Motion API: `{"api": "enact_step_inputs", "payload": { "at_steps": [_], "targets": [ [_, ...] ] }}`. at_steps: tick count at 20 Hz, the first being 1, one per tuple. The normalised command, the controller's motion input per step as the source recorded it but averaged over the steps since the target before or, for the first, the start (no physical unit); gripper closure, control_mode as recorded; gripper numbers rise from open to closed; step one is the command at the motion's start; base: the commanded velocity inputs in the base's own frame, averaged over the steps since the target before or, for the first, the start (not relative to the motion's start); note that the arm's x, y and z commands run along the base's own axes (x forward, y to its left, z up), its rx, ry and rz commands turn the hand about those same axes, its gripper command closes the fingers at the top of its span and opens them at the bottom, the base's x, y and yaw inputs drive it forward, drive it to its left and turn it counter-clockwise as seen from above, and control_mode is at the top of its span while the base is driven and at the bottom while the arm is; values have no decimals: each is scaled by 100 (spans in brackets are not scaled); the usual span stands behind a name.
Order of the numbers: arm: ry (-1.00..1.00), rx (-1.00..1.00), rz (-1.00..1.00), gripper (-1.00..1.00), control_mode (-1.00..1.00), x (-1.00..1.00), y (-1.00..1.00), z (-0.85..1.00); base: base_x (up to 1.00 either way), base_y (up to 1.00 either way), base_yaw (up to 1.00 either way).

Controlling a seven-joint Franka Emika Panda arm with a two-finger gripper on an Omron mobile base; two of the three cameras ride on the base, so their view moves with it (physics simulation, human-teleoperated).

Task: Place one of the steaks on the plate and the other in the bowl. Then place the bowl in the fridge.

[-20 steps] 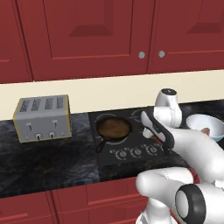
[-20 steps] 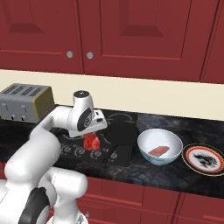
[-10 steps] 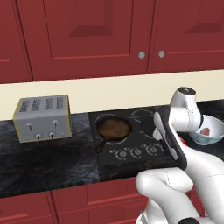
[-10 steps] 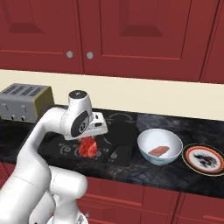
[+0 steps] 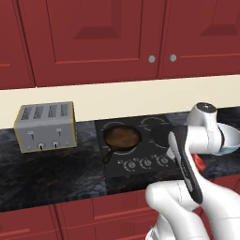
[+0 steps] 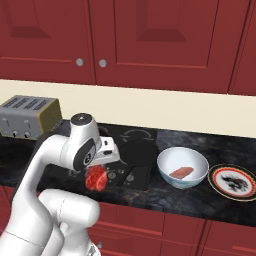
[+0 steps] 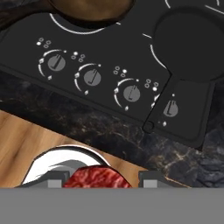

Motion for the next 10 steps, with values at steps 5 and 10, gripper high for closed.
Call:
{"api": "enact_step_inputs", "payload": {
  "at_steps": [5, 10],
  "targets": [
    [1, 0, 0, 100, -100, 0, 0, 0, 0, 0, 0],
    [0, 0, 0, 100, -100, 0, 0, 0, 0, 0, 0]
  ]
}}
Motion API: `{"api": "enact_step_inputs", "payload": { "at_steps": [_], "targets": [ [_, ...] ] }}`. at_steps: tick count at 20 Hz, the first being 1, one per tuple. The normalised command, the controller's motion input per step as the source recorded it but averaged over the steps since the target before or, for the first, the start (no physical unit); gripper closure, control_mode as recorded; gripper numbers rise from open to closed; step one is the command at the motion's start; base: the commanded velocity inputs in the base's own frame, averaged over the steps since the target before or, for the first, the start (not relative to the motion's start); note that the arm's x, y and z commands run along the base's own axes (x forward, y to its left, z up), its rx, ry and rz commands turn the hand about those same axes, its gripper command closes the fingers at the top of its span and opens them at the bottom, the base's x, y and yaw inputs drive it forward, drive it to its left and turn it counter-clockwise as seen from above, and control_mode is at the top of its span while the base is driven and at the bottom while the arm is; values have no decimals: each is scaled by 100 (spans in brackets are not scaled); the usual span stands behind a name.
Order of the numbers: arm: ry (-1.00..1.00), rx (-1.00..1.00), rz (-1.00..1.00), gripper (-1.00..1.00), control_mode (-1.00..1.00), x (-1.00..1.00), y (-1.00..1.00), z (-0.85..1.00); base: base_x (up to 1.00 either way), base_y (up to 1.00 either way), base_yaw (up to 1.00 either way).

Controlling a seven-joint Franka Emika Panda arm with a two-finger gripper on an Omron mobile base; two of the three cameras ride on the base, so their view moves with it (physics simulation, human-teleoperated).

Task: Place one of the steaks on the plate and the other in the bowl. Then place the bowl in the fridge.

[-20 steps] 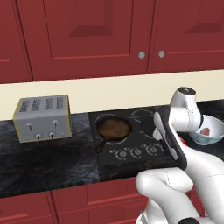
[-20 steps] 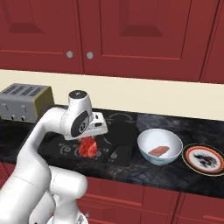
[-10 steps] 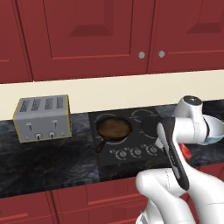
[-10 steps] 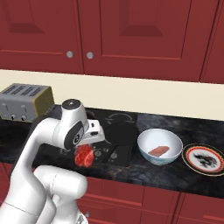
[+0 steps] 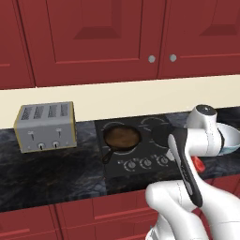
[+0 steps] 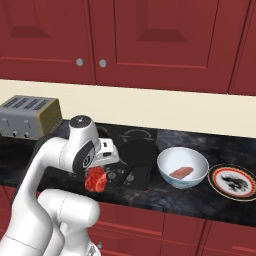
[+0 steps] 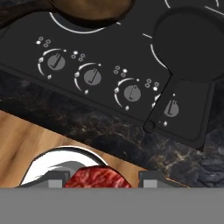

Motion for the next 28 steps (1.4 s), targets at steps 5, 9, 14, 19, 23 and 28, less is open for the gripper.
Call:
{"api": "enact_step_inputs", "payload": {
  "at_steps": [5, 9, 14, 19, 23, 28],
  "targets": [
    [0, 0, 0, 100, -100, 0, 0, 0, 0, 0, 0],
    [0, 0, 0, 100, -100, 0, 0, 0, 0, 0, 0],
    [-1, 0, 0, 100, -100, -2, -29, -7, 0, 0, 0],
    [0, 0, 0, 100, 100, 0, 0, 0, -15, -55, 0],
    [0, 0, 0, 100, 100, 0, 0, 0, -9, -49, 0],
    [0, 0, 0, 100, 100, 0, 0, 0, -9, -44, 0]
  ]
}}
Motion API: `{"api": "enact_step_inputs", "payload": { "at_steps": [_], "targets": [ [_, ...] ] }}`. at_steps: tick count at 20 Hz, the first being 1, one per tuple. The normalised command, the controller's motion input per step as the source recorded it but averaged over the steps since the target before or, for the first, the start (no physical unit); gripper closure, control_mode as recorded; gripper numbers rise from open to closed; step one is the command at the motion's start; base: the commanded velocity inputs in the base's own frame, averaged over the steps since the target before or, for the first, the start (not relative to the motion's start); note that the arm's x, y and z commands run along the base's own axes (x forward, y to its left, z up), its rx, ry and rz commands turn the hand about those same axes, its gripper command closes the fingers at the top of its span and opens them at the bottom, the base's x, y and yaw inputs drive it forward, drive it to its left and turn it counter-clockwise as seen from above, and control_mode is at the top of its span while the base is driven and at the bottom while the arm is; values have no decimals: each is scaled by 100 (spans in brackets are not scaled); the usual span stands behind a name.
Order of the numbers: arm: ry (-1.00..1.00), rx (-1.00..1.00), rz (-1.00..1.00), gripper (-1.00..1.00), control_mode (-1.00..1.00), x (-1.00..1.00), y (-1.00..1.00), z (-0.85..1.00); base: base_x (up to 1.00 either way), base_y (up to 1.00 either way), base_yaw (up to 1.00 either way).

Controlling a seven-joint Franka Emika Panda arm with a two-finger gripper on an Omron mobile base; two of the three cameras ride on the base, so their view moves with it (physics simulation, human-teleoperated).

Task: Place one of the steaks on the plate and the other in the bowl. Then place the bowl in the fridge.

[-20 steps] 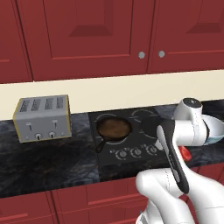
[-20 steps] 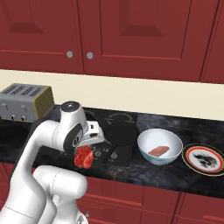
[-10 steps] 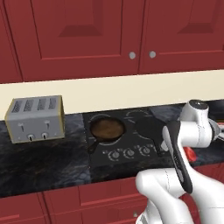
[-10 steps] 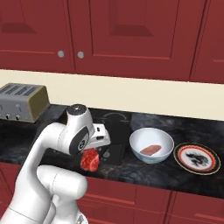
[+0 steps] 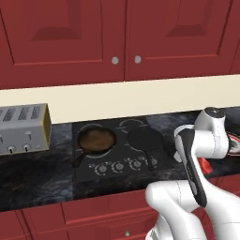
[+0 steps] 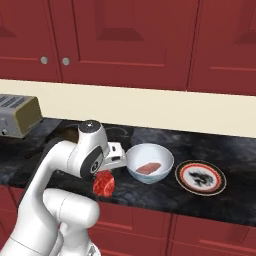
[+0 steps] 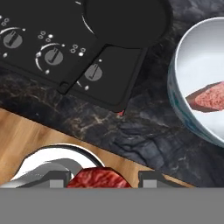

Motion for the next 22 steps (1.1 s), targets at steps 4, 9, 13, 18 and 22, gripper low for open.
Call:
{"api": "enact_step_inputs", "payload": {
  "at_steps": [4, 9, 13, 18, 22],
  "targets": [
    [0, 0, 0, 100, 100, 0, 0, 0, -2, -50, 0],
    [0, 0, 0, 100, 100, 0, 0, 0, 0, -65, 0],
    [0, 0, 0, 100, 100, 0, 0, 0, 0, -63, 0],
    [0, 0, 0, 100, 100, 0, 0, 0, 0, -56, 0],
    [0, 0, 0, 100, 100, 0, 0, 0, 0, -57, 0]
  ]
}}
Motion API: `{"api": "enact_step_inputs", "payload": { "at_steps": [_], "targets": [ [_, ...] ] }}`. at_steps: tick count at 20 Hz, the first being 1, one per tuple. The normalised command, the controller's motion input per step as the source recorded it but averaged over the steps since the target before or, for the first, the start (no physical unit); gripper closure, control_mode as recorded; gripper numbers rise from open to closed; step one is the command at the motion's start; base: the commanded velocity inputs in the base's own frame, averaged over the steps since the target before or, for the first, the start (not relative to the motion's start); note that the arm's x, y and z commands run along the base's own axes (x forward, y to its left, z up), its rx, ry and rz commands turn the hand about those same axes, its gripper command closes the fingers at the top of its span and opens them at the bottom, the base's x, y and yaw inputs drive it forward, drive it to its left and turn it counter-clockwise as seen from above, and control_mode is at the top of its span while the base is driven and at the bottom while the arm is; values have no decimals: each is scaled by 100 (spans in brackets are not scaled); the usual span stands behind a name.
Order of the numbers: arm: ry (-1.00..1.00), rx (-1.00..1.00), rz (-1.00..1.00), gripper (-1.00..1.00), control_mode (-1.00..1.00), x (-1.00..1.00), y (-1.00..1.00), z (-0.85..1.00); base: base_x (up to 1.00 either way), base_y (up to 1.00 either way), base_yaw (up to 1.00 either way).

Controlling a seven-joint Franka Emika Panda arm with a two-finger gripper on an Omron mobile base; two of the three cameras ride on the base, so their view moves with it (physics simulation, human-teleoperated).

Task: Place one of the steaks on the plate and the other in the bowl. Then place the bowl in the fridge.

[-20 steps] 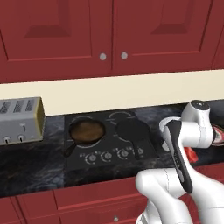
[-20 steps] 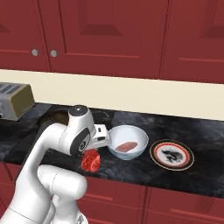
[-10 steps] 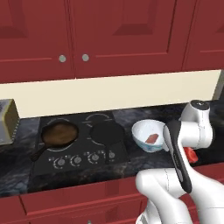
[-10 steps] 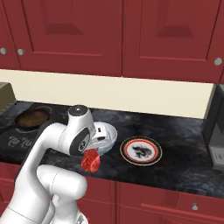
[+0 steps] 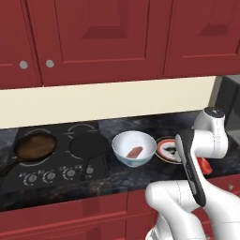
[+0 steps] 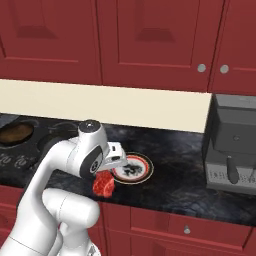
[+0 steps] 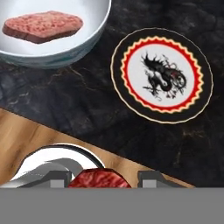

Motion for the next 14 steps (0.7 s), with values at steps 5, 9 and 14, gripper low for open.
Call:
{"api": "enact_step_inputs", "payload": {
  "at_steps": [5, 9, 14],
  "targets": [
    [0, 0, 0, 100, 100, 0, 0, 0, 0, -53, 0],
    [1, 0, 0, 100, -100, 0, -6, 0, 0, -11, 0],
    [-1, 0, 3, 100, -100, 35, 0, 0, 0, 0, 0]
  ]
}}
